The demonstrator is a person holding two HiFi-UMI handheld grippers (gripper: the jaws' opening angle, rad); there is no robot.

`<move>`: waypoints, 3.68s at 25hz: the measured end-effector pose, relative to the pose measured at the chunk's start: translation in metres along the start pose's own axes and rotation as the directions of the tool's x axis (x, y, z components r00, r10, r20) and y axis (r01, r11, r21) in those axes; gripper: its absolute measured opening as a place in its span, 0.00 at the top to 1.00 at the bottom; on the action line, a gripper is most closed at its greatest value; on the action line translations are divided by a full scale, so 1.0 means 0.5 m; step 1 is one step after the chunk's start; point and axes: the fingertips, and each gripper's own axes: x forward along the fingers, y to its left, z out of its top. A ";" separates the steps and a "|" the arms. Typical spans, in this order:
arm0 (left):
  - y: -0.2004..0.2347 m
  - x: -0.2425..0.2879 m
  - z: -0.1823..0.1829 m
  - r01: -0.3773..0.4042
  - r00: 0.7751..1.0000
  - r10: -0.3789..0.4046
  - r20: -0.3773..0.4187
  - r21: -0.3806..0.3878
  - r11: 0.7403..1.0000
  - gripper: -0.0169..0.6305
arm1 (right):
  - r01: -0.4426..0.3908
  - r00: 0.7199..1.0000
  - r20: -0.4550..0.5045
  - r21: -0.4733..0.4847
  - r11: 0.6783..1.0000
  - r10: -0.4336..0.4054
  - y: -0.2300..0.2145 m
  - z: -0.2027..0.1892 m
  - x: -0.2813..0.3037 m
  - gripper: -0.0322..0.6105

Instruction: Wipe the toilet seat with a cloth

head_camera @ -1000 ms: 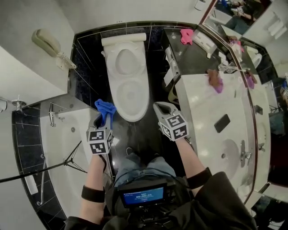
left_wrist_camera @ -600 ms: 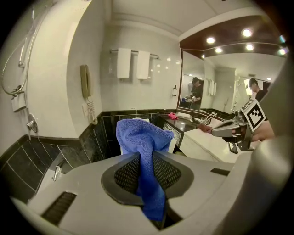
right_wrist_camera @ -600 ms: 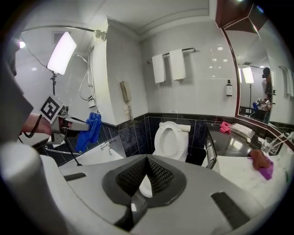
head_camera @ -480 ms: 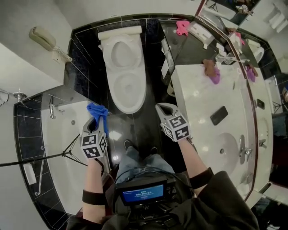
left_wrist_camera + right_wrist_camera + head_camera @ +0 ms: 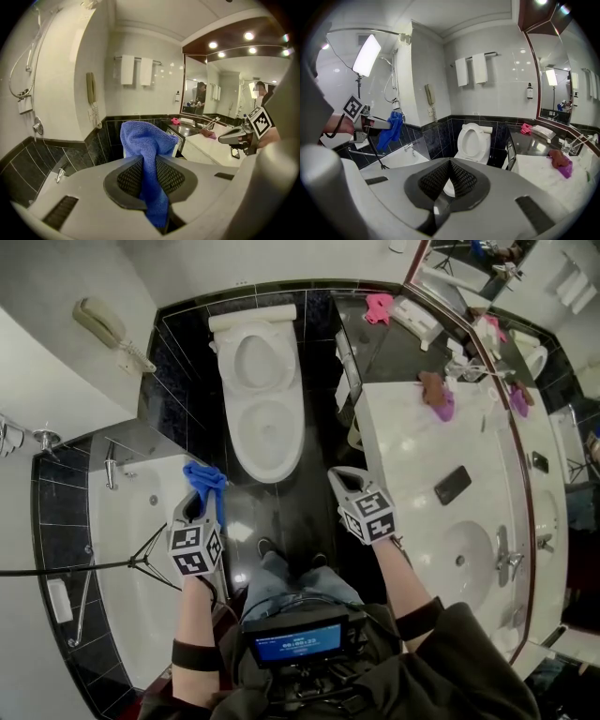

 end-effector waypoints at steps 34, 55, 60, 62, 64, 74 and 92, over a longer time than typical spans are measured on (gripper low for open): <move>0.088 0.083 0.037 0.129 0.992 -0.130 -0.002 0.089 0.988 0.87 | 0.051 0.999 0.001 -0.090 0.995 -0.051 0.069 0.124 0.146 0.89; 0.172 0.375 0.124 0.174 0.985 -0.174 -0.006 0.084 0.981 0.87 | 0.071 0.997 -0.002 -0.420 0.905 -0.079 -0.092 0.360 0.516 0.63; 0.171 0.516 0.149 0.134 0.991 -0.134 -0.022 0.030 0.990 0.87 | 0.030 0.997 -0.042 -0.503 0.864 -0.060 -0.189 0.380 0.667 0.63; 0.168 0.578 0.165 0.119 0.992 -0.119 -0.031 0.012 0.993 0.87 | 0.006 0.997 -0.066 -0.542 0.840 -0.050 -0.228 0.383 0.733 0.64; 0.160 0.635 0.179 0.108 0.993 -0.108 -0.042 -0.008 0.994 0.87 | -0.020 0.996 -0.086 -0.574 0.819 -0.036 -0.265 0.390 0.793 0.64; 0.176 0.876 0.196 0.010 0.996 -0.019 -0.089 -0.105 0.994 0.87 | -0.077 0.994 -0.111 -0.692 0.718 0.000 -0.408 0.433 1.058 0.64; 0.205 1.070 0.178 -0.077 0.991 0.053 -0.124 -0.197 0.977 0.87 | -0.200 0.975 -0.215 -0.765 0.612 0.050 -0.483 0.424 1.274 0.72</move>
